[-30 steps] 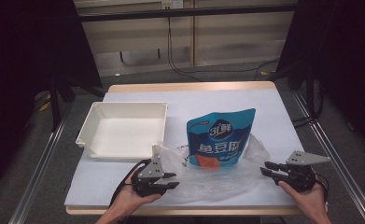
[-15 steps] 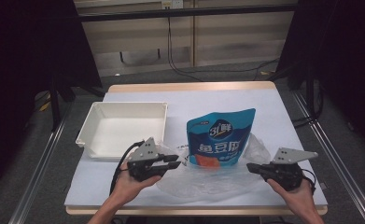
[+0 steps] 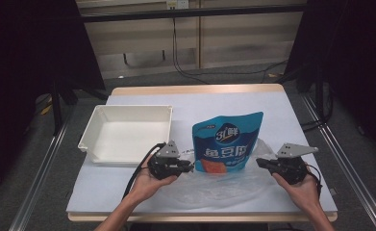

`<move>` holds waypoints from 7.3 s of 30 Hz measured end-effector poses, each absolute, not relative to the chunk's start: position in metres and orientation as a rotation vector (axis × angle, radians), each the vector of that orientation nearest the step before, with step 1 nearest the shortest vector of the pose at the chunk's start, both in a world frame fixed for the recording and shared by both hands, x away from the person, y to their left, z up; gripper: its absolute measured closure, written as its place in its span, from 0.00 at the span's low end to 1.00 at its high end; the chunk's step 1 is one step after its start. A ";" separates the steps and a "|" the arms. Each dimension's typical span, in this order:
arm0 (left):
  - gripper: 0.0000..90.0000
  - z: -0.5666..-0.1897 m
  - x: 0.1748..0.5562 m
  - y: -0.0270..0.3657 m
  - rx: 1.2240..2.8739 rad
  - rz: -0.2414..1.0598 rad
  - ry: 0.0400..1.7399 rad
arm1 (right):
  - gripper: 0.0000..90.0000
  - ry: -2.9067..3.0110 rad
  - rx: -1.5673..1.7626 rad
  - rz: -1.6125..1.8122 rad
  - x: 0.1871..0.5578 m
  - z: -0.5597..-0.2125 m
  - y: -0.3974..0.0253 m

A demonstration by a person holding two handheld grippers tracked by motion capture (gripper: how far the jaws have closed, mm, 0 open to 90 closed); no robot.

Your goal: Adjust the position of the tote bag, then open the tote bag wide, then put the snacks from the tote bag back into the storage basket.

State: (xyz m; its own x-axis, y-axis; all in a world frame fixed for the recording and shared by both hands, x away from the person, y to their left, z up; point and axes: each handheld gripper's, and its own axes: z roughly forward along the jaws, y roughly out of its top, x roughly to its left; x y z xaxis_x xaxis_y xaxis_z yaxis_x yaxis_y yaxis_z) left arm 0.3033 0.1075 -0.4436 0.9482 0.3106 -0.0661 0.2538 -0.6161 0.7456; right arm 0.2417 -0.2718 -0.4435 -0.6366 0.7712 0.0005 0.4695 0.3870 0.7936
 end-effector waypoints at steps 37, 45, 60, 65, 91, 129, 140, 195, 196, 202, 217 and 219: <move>1.00 -0.437 0.276 0.136 2.387 0.095 0.274 | 1.00 2.192 1.117 1.191 0.260 -0.419 -0.306; 1.00 -0.438 0.266 0.155 2.403 0.078 0.291 | 1.00 2.197 1.260 1.041 0.265 -0.444 -0.330; 1.00 -0.466 0.271 0.148 2.457 0.049 0.323 | 1.00 2.304 1.266 0.954 0.272 -0.478 -0.316; 1.00 -0.466 0.271 0.150 2.453 0.059 0.335 | 1.00 2.295 1.261 0.933 0.270 -0.480 -0.318; 0.66 -0.402 0.260 0.156 2.153 0.133 0.336 | 0.60 2.084 1.150 1.193 0.219 -0.414 -0.323; 1.00 -0.463 0.303 0.113 2.552 0.237 0.326 | 1.00 2.510 1.021 0.745 0.273 -0.469 -0.269; 1.00 -0.462 0.308 0.131 2.554 0.238 0.350 | 1.00 2.509 1.040 0.691 0.277 -0.467 -0.285; 1.00 -0.455 0.293 0.120 2.526 0.258 0.351 | 1.00 2.405 1.191 0.764 0.276 -0.468 -0.300; 1.00 -0.453 0.292 0.119 2.523 0.249 0.340 | 1.00 2.397 1.171 0.769 0.275 -0.467 -0.299; 0.96 -0.446 0.289 0.122 2.403 0.167 0.338 | 0.91 2.383 1.149 0.918 0.268 -0.459 -0.296; 0.88 -0.430 0.281 0.118 2.212 0.096 0.341 | 0.84 2.383 1.017 1.125 0.245 -0.439 -0.268; 0.88 -0.432 0.280 0.113 2.202 0.067 0.355 | 0.88 2.390 1.020 1.127 0.244 -0.440 -0.264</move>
